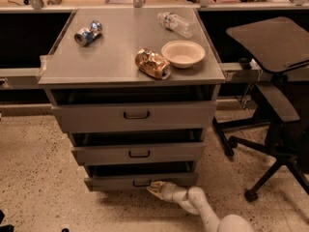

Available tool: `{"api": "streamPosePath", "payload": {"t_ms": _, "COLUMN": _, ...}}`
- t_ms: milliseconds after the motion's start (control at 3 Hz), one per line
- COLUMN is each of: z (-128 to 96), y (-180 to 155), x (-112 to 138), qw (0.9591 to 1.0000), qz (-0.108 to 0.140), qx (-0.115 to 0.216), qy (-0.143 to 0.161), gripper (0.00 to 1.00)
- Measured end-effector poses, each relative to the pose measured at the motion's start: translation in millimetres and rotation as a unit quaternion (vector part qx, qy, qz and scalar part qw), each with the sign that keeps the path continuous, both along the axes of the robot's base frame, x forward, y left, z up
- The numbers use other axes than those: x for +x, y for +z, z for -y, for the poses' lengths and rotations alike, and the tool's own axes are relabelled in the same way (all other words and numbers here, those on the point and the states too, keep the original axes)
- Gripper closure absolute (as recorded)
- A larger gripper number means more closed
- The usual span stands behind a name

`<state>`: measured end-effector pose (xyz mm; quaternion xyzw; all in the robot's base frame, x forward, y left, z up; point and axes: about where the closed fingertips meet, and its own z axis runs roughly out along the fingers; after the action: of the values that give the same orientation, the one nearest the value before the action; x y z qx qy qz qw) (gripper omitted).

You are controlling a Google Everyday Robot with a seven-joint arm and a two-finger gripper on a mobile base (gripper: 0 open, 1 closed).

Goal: Close bottom drawer

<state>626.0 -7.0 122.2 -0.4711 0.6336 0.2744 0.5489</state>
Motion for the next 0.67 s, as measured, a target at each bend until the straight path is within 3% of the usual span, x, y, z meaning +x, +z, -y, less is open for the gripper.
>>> {"api": "streamPosePath", "payload": {"t_ms": 667, "z": 7.6, "y": 1.5, "x": 4.9, "qw": 1.0000, "qz": 0.003, "qx": 0.001, "qy": -0.001, "gripper": 1.00}}
